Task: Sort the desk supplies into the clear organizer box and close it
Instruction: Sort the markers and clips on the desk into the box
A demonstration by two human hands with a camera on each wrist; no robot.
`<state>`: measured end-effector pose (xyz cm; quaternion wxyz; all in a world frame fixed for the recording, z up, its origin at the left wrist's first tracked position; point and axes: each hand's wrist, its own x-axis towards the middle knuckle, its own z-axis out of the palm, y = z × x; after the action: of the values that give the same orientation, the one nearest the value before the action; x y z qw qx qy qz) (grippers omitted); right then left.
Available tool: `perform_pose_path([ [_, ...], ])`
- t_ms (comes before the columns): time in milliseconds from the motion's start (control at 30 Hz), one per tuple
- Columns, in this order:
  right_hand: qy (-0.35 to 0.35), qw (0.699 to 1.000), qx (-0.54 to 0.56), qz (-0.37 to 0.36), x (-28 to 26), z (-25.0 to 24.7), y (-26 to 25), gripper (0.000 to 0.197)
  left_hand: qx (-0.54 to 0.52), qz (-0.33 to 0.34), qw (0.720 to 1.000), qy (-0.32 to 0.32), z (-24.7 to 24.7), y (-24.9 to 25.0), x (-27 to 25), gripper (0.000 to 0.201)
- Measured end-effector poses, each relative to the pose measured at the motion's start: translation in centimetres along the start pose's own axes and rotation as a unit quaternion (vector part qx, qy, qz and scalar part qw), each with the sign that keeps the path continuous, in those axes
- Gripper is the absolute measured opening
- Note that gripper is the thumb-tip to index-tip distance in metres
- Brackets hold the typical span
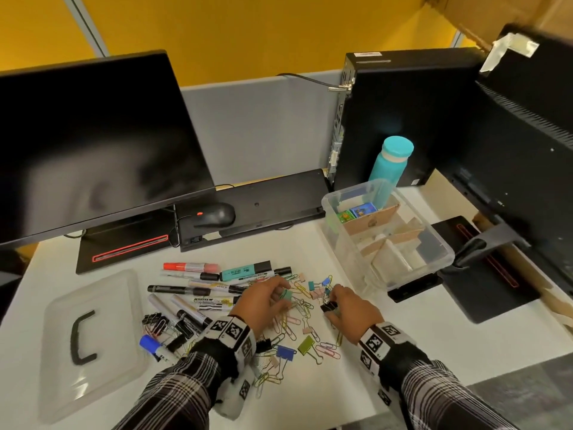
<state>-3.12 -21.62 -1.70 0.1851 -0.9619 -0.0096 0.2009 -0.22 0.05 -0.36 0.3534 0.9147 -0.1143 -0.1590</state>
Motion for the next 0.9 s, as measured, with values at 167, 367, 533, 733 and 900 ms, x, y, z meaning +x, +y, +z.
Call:
perform_pose_path([
  [167, 0.015, 1.000, -0.016, -0.013, 0.7, 0.4, -0.5, 0.017, -0.094, -0.017, 0.995, 0.035, -1.1, -0.5, -0.4, 0.019],
  [367, 0.063, 0.972, 0.224, -0.012, 0.8, 0.0, 0.4, 0.015, -0.184, -0.035, 0.981, 0.043, -1.5, -1.8, -0.8, 0.022],
  [533, 0.013, 0.890, 0.455, 0.032, 0.4, -1.2, 0.3, 0.026, -0.215, -0.044, 0.975, 0.044, -1.6, -2.3, -1.0, 0.021],
  [733, -0.038, 0.717, 0.687, 0.108, -0.2, -2.1, -0.7, 0.011, -0.307, -0.086, 0.946, 0.047, -1.8, -1.9, -0.7, 0.013],
  [900, -0.058, 0.650, 0.753, 0.084, -0.5, -2.9, -1.9, 0.020, -0.329, -0.104, 0.938, 0.040, -1.9, -2.1, -0.2, 0.011],
])
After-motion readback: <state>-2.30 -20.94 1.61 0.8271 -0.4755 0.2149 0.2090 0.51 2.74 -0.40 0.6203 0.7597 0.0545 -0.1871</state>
